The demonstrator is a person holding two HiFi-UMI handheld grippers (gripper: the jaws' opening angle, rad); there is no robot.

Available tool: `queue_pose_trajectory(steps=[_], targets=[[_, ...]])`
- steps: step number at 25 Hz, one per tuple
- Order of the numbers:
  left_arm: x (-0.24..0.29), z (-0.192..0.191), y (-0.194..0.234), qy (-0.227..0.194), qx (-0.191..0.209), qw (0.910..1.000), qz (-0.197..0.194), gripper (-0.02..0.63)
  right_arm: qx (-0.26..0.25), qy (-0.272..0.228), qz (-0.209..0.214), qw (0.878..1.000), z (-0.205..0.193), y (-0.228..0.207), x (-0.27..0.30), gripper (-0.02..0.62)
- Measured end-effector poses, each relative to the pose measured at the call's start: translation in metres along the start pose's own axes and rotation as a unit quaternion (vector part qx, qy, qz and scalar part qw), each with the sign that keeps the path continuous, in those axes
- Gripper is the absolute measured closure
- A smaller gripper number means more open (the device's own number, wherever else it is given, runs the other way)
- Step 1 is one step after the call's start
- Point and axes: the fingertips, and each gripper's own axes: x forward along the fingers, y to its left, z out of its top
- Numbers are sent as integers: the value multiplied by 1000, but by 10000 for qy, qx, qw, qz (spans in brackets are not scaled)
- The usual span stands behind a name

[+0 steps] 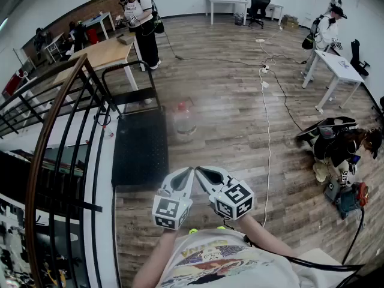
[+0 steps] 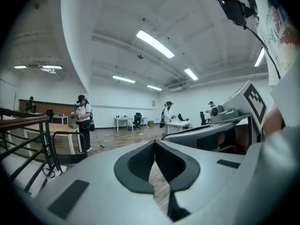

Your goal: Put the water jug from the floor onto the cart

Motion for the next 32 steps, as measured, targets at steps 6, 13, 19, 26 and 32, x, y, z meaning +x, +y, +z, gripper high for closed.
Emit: queue_pose_trajectory(steps=[6,13,19,26,32], targets=[[-1,0,8,-1,-35,10000,2,595,21,8,3,10000,0,2,8,571],[-13,-1,15,-11,-53,10000,-15,595,42,50,-77,9999,-3,13,15,569],[-24,-3,20,-29,-81,9999,-91,595,-30,91,-179,9998,-7,24,20,569],[-42,-4,23,-22,9,9997,-250,595,61,74,-349,9993,-12,41,22,569],[-53,-11,31,-64,-74,9996,-265,595,-99,228,-309,9992,-19,52,29,569]])
